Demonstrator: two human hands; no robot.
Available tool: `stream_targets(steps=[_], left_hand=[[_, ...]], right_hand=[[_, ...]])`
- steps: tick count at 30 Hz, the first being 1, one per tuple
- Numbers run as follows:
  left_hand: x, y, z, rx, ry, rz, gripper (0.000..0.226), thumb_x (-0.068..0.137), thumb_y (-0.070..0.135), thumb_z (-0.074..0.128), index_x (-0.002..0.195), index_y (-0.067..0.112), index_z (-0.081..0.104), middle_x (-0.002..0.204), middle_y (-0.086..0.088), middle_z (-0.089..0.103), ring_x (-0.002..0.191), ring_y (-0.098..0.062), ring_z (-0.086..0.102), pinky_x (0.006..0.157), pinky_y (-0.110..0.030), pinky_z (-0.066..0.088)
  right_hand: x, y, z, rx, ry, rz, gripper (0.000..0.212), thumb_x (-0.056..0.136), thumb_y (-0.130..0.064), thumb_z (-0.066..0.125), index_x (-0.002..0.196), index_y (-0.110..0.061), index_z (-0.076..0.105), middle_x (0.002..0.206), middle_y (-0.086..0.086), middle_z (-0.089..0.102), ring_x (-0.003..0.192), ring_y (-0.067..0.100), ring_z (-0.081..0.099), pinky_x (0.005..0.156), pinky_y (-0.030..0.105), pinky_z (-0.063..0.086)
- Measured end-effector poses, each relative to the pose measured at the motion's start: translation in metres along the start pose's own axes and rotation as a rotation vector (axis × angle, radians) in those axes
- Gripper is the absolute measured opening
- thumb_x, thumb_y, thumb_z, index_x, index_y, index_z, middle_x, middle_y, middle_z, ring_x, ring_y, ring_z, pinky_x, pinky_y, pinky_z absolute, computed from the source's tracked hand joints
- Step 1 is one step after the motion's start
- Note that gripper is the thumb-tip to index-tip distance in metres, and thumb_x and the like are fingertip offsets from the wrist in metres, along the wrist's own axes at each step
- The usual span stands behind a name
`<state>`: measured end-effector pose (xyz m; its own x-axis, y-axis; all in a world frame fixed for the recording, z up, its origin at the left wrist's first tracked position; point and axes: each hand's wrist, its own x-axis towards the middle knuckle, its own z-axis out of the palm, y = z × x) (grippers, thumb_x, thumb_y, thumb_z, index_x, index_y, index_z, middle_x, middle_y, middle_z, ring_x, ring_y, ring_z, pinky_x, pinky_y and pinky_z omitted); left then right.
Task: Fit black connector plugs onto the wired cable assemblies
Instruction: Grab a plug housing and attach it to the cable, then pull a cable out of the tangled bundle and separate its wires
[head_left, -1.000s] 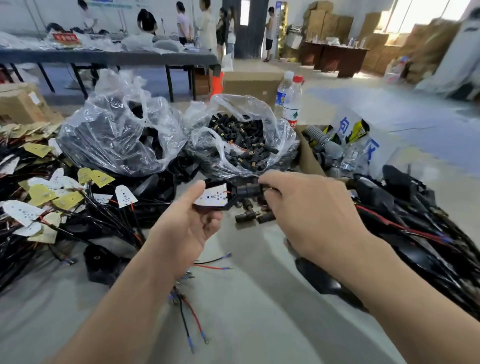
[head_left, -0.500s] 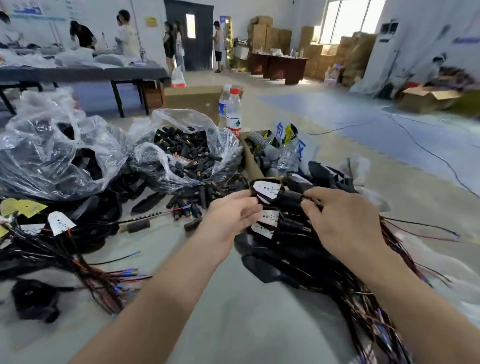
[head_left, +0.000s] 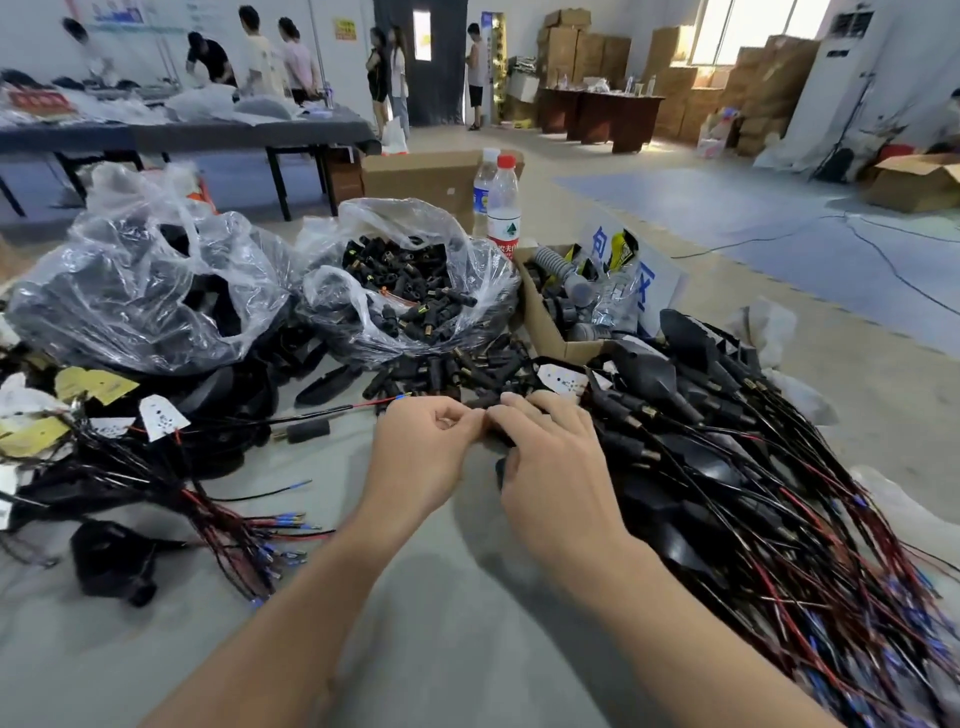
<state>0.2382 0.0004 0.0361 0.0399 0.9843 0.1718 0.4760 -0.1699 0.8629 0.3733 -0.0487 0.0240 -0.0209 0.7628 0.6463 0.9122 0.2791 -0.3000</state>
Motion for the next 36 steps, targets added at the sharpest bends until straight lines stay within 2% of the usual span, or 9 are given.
stream_targets(steps=[3,7,10,14,17,21,26,32,36], left_hand=[[-0.006,-0.020,-0.026,0.295,0.163,-0.058,0.042,0.082,0.056,0.054,0.067,0.018,0.063,0.054,0.002,0.055,0.054,-0.013,0.054,0.056,-0.034,0.045],[-0.012,-0.048,-0.070,0.435,0.282,-0.103,0.017,0.080,0.044,0.058,0.071,0.040,0.072,0.065,0.014,0.068,0.074,-0.018,0.064,0.071,-0.031,0.050],[-0.012,-0.077,-0.104,0.533,0.287,-0.030,0.035,0.074,0.029,0.058,0.101,0.030,0.080,0.107,0.006,0.077,0.108,-0.025,0.063,0.096,-0.036,0.049],[-0.010,-0.111,-0.138,0.736,0.257,-0.089,0.055,0.082,0.020,0.069,0.136,0.016,0.064,0.149,-0.009,0.053,0.140,-0.029,0.041,0.120,-0.044,0.032],[-0.008,-0.123,-0.144,0.779,0.213,-0.038,0.062,0.083,0.019,0.069,0.143,0.013,0.056,0.155,-0.010,0.046,0.145,-0.028,0.038,0.120,-0.045,0.032],[-0.008,-0.130,-0.141,0.738,0.241,0.005,0.062,0.080,0.014,0.070,0.140,0.019,0.057,0.159,-0.007,0.043,0.149,-0.025,0.034,0.121,-0.044,0.031],[-0.008,-0.136,-0.142,0.634,0.370,-0.045,0.071,0.081,0.011,0.068,0.147,0.024,0.045,0.162,0.001,0.036,0.152,-0.015,0.025,0.124,-0.030,0.017],[-0.008,-0.134,-0.140,0.616,0.439,-0.044,0.085,0.080,0.006,0.068,0.156,0.021,0.032,0.163,-0.001,0.035,0.152,-0.015,0.026,0.125,-0.029,0.019],[-0.009,-0.134,-0.144,0.597,0.499,-0.083,0.086,0.081,0.001,0.065,0.157,0.019,0.030,0.163,-0.001,0.033,0.150,-0.017,0.030,0.121,-0.026,0.020]], right_hand=[[0.006,-0.023,0.028,0.185,-0.130,0.041,0.050,0.068,0.000,0.050,0.110,-0.016,0.073,0.113,-0.001,0.073,0.110,0.022,0.056,0.100,0.028,0.040],[0.013,-0.058,0.070,0.297,-0.366,0.138,0.048,0.076,0.001,0.055,0.118,-0.019,0.068,0.116,0.002,0.067,0.121,0.023,0.049,0.101,0.032,0.043],[0.020,-0.083,0.097,0.304,-0.440,0.128,0.046,0.080,0.000,0.056,0.124,-0.008,0.065,0.124,0.011,0.067,0.127,0.031,0.046,0.110,0.030,0.032],[0.038,-0.105,0.129,0.174,-0.428,0.010,0.069,0.084,-0.009,0.054,0.152,-0.012,0.040,0.156,0.010,0.044,0.148,0.033,0.028,0.126,0.041,0.014],[0.054,-0.113,0.145,0.100,-0.487,-0.080,0.072,0.092,-0.011,0.045,0.160,-0.020,0.023,0.164,0.007,0.032,0.153,0.029,0.019,0.126,0.041,0.003],[0.060,-0.112,0.143,0.157,-0.422,-0.058,0.048,0.088,-0.007,0.056,0.132,-0.027,0.064,0.110,0.009,0.071,0.111,0.031,0.055,0.096,0.038,0.035],[0.059,-0.099,0.133,0.203,-0.280,0.080,0.032,0.091,-0.011,0.056,0.100,-0.035,0.075,0.080,-0.002,0.065,0.086,0.022,0.052,0.063,0.032,0.022],[0.063,-0.084,0.127,0.417,-0.029,0.305,0.026,0.099,-0.017,0.050,0.107,-0.031,0.071,0.097,-0.013,0.070,0.087,0.011,0.058,0.075,0.029,0.038],[0.065,-0.081,0.128,0.509,-0.034,0.335,0.018,0.095,-0.022,0.057,0.098,-0.031,0.072,0.079,-0.018,0.068,0.074,0.004,0.055,0.070,0.021,0.038]])
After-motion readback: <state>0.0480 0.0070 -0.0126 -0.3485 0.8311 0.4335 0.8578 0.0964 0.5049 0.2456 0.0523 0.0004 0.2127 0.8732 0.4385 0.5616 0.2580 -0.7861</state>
